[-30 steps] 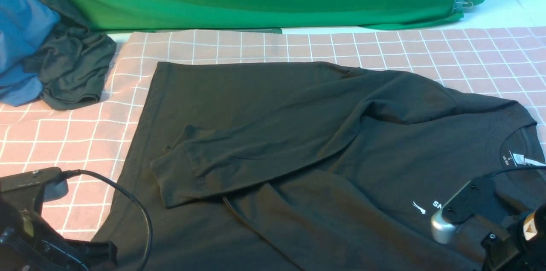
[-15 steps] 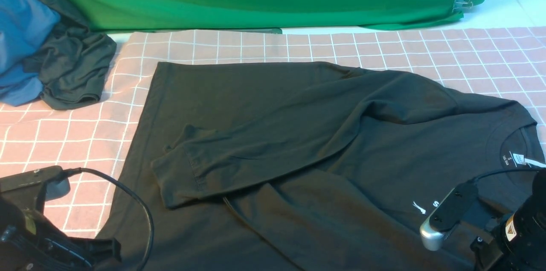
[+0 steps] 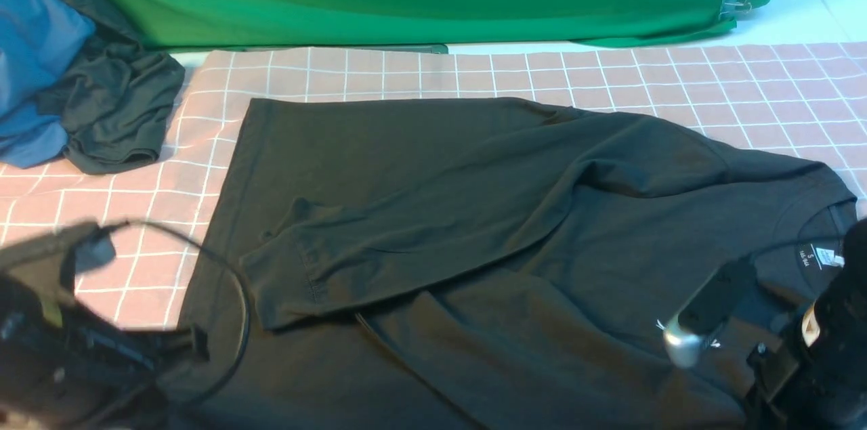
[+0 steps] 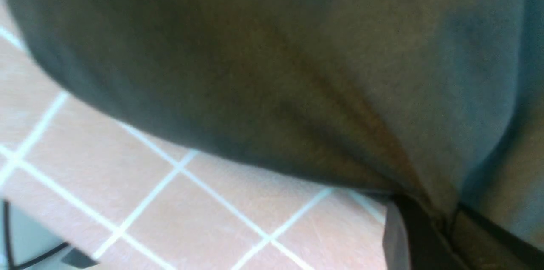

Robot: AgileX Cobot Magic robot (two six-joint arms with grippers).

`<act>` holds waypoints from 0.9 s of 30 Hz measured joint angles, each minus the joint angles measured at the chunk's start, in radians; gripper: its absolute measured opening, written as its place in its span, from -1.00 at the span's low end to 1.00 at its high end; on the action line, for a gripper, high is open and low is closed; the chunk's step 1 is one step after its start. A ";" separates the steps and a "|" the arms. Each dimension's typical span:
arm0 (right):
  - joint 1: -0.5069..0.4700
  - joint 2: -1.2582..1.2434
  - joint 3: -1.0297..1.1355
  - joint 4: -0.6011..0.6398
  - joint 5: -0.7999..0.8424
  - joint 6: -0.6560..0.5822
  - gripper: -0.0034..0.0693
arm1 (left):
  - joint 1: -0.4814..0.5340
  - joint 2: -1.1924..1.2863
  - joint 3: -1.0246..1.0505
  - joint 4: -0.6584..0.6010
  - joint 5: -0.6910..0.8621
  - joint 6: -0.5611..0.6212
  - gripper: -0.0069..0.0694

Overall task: Fold a long-sleeved shirt over a pink coffee tablecloth.
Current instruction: 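Fold the black garment in half by bringing its near edge over to the far edge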

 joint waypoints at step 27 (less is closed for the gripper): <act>-0.230 0.489 -0.688 -0.030 -0.018 0.062 -0.69 | 0.202 0.675 -0.658 -0.056 -0.066 0.042 -0.74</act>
